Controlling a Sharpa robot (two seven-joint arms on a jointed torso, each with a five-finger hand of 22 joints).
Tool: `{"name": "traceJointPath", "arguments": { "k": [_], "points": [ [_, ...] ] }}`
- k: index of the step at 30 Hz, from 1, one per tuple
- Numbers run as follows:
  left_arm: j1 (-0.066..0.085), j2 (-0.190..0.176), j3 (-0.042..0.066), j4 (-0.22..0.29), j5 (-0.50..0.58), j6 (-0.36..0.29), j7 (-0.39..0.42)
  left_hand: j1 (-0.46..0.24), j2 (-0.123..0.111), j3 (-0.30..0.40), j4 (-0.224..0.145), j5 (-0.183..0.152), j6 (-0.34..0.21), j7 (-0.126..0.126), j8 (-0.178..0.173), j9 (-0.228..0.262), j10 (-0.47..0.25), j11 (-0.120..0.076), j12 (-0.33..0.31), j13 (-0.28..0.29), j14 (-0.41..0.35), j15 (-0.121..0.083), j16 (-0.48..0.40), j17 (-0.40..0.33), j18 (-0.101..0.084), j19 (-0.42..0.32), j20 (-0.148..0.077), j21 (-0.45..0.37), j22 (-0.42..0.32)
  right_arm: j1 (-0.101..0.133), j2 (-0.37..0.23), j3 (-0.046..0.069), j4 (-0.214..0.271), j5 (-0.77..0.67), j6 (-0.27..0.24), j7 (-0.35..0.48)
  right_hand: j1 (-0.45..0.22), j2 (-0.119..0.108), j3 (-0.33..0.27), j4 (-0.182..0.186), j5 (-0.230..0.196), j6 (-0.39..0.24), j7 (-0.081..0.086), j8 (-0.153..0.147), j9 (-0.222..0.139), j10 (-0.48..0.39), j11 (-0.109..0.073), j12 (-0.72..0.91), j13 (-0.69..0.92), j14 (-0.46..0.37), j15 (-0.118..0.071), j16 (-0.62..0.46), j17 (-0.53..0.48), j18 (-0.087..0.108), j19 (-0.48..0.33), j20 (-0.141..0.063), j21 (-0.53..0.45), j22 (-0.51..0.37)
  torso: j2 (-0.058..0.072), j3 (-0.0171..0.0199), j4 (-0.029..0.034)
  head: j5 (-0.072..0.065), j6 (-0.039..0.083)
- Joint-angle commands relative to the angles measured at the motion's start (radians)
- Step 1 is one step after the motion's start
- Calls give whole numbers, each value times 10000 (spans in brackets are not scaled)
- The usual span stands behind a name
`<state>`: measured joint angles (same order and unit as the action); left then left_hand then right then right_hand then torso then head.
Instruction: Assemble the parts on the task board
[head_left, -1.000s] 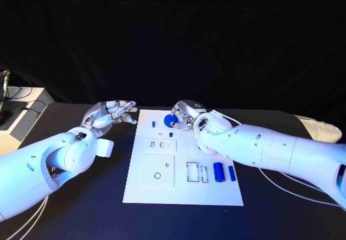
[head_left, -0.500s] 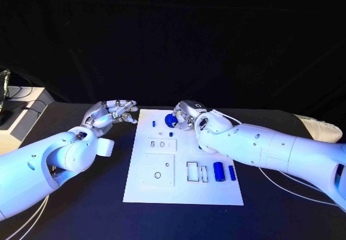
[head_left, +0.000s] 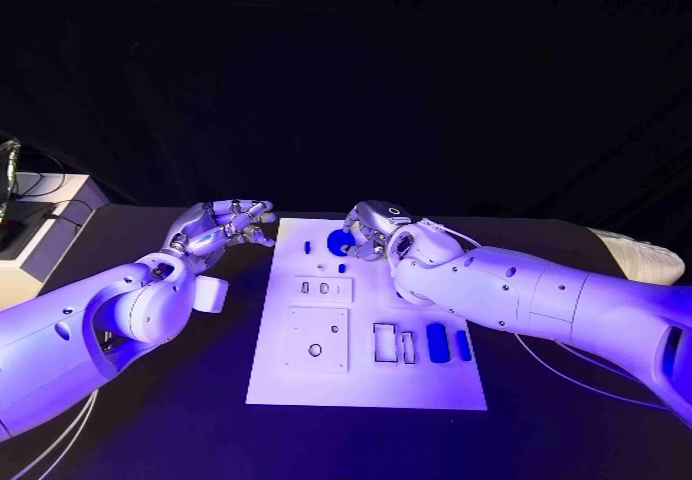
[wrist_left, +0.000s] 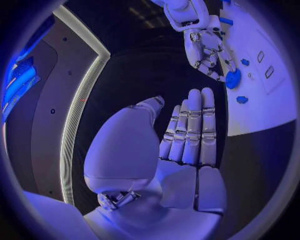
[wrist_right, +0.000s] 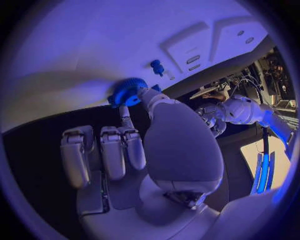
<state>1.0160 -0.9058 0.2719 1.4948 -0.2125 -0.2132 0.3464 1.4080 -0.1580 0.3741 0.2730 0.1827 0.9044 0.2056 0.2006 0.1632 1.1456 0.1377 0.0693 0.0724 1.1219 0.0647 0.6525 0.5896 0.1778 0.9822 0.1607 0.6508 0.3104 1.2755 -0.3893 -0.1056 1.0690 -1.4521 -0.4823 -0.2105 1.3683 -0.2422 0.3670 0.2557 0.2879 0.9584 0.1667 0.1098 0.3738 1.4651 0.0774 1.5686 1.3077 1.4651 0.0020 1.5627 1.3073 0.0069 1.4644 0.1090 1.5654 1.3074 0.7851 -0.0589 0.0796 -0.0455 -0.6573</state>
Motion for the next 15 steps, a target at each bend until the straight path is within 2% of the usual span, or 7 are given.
{"name": "traceJointPath", "arguments": {
  "k": [1,8,12,15],
  "points": [
    [5,18,8,7,-19,159,25,46,-66,64,-4,-51,47,7,-41,16,-85,-1,-43,-9,-51,7,35,10,27,-44,12,33,10,-30,10,-19,49,35,209,184,-181,1,-116,47,-45,-76,1,-48,-14,1056,71,22,2631,1020,87,48,2472,-69,1064,43,54,2634,-5,-2,2,8,-8],
    [5,24,8,-31,-19,156,14,40,-71,67,-3,-52,43,10,-45,16,-92,2,-46,-10,-56,9,37,12,26,-52,13,42,15,-31,-21,-21,98,183,244,248,-466,121,-393,260,-62,-20,-20,-52,-3,1056,61,22,2631,1023,82,51,2488,-69,1064,53,54,2634,-10,-7,1,10,-13],
    [5,27,8,-51,-19,147,7,39,-72,68,-2,-52,42,12,-46,15,-94,3,-46,-10,-57,10,38,13,26,-54,13,44,16,-31,-62,-21,116,311,384,286,-913,304,-593,339,170,-2,-35,-69,1,1056,46,22,2631,1026,72,53,2499,-69,1064,44,54,2634,-8,0,1,15,-14],
    [4,28,8,-59,-19,141,3,39,-72,68,-2,-52,42,12,-46,15,-94,3,-46,-10,-57,10,38,13,26,-54,13,44,16,-31,-86,-22,118,384,569,316,-1089,344,-677,347,188,-8,-38,-82,0,1056,44,22,2631,1030,70,57,2517,-69,1064,41,54,2634,-6,6,-3,23,-20]
  ]
}}
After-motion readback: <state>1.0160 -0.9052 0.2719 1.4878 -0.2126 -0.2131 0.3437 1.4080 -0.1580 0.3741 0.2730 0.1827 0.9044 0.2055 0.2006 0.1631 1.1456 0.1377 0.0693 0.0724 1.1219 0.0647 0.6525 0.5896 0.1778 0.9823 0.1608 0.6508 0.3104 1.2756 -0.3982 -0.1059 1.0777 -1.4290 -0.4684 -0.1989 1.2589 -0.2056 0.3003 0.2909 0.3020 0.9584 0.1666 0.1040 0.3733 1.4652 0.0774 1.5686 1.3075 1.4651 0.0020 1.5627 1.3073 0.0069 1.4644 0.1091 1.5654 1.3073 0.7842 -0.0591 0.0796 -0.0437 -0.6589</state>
